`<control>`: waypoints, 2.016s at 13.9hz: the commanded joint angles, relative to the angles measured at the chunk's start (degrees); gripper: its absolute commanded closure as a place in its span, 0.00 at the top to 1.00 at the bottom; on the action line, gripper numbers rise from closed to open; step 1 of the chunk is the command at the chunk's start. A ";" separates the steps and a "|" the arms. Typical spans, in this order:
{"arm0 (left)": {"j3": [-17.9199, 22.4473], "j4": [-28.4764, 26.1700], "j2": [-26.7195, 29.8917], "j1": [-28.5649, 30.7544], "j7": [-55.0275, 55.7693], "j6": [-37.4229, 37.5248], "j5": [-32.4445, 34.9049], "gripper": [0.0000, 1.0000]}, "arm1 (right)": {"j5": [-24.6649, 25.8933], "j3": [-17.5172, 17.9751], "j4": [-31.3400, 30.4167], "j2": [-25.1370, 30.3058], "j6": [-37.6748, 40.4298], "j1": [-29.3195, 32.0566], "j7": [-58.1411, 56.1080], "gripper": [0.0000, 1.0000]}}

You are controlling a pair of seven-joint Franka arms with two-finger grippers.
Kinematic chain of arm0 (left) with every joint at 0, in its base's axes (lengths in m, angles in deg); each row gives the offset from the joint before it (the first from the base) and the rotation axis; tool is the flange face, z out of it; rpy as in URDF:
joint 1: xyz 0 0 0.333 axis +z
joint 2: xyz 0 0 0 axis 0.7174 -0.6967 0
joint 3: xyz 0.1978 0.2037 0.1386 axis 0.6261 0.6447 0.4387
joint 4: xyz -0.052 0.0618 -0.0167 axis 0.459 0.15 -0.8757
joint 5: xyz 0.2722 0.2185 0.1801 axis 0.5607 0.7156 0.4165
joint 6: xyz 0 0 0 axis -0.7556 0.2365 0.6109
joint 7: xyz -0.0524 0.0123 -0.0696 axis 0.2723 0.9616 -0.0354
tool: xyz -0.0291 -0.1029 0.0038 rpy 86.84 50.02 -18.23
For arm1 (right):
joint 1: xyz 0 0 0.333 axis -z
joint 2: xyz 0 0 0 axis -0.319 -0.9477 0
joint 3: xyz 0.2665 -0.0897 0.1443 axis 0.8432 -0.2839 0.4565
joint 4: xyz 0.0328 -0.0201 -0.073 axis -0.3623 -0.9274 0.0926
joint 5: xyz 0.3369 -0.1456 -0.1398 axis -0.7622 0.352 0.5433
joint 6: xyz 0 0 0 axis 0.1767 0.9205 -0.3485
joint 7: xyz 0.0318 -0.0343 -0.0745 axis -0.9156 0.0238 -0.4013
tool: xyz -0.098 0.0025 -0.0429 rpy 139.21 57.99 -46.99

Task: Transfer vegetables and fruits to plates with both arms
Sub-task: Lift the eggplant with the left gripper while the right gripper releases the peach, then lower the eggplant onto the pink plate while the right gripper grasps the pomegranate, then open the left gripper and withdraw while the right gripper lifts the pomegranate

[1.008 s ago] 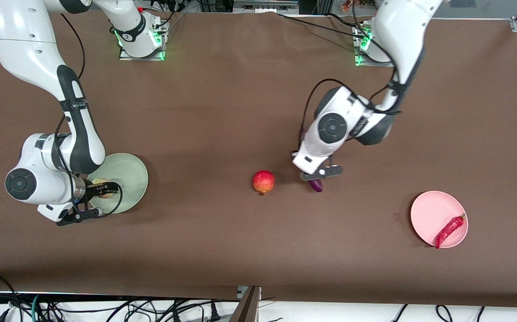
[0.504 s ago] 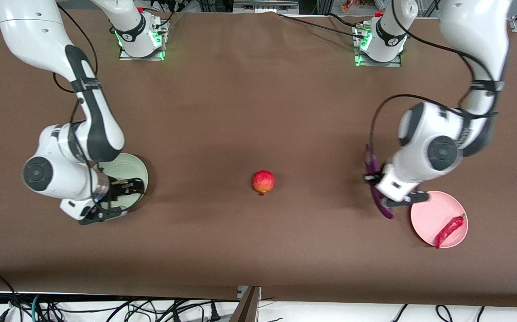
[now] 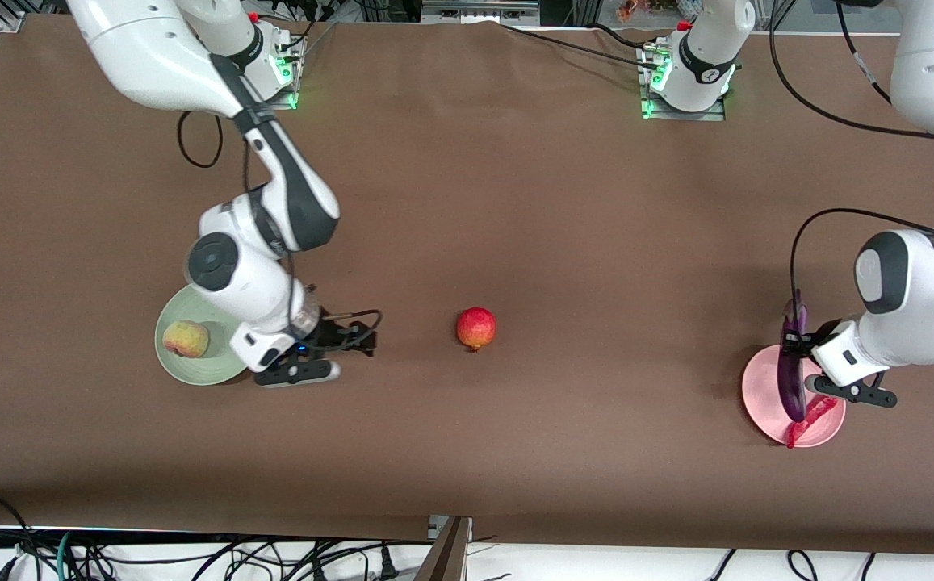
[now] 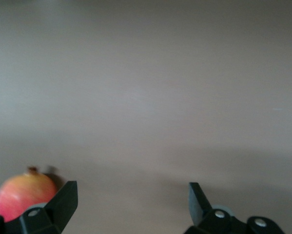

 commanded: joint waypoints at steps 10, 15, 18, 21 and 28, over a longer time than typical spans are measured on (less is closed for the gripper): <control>0.21 4.11 -3.53 -0.35 -5.30 1.30 1.41 0.94 | 7.93 -17.67 7.51 -11.62 -11.32 -26.58 28.01 1.00; 0.12 6.29 -2.83 -0.09 -5.57 1.56 0.97 1.00 | 8.02 -20.04 8.74 -13.91 -11.32 -31.16 33.28 1.00; 0.03 6.83 1.54 0.09 -3.99 4.53 -5.68 1.00 | 8.11 -20.76 9.18 -14.79 -11.32 -32.57 35.31 1.00; -0.32 7.09 9.54 -0.09 0.38 15.85 -7.91 1.00 | 8.02 -20.85 10.59 -15.49 -11.32 -33.01 35.58 1.00; -6.56 7.01 22.38 -0.27 24.66 27.13 -8.08 1.00 | 8.02 -20.93 11.03 -17.43 -11.94 -33.98 35.93 1.00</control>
